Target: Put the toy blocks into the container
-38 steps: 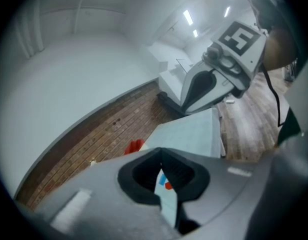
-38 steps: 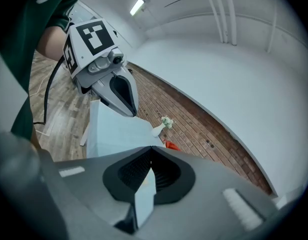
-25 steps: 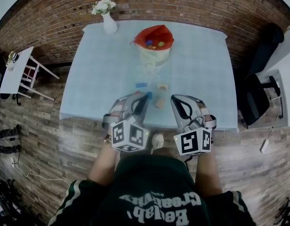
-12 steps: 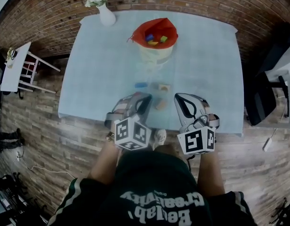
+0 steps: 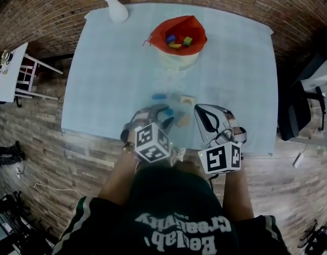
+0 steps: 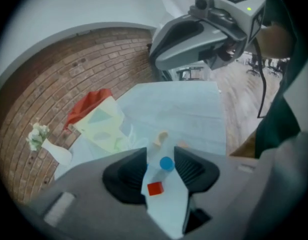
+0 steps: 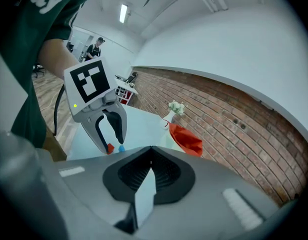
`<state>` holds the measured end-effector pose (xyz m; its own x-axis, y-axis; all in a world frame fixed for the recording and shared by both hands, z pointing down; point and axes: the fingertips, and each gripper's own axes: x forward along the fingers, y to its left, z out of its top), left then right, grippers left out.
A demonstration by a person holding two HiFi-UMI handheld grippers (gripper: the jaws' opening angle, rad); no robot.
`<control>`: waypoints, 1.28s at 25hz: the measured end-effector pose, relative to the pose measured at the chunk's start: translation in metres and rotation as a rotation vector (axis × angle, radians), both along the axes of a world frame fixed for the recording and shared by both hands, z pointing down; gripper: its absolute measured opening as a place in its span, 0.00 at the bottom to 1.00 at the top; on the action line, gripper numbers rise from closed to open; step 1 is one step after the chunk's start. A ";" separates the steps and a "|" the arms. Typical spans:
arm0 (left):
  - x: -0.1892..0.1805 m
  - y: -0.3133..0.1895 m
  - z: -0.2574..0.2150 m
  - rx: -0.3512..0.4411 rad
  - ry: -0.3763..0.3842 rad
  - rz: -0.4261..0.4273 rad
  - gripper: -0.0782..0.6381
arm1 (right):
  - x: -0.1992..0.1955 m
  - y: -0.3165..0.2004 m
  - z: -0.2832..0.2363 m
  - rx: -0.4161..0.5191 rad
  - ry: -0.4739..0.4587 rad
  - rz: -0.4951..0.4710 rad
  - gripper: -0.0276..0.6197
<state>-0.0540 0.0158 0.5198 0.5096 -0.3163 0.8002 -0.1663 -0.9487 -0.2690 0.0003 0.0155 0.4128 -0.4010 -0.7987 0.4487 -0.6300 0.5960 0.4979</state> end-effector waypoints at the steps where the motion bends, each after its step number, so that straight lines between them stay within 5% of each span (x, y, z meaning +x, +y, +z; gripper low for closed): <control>1: -0.002 -0.002 0.007 -0.018 -0.012 0.002 0.35 | -0.002 -0.003 0.003 -0.005 0.007 -0.005 0.05; 19: 0.003 -0.015 0.085 -0.230 -0.137 0.107 0.39 | 0.007 -0.034 0.042 -0.096 0.057 0.041 0.05; 32: 0.013 -0.018 0.100 -0.227 -0.148 0.122 0.31 | 0.021 -0.039 0.054 -0.134 0.042 0.055 0.05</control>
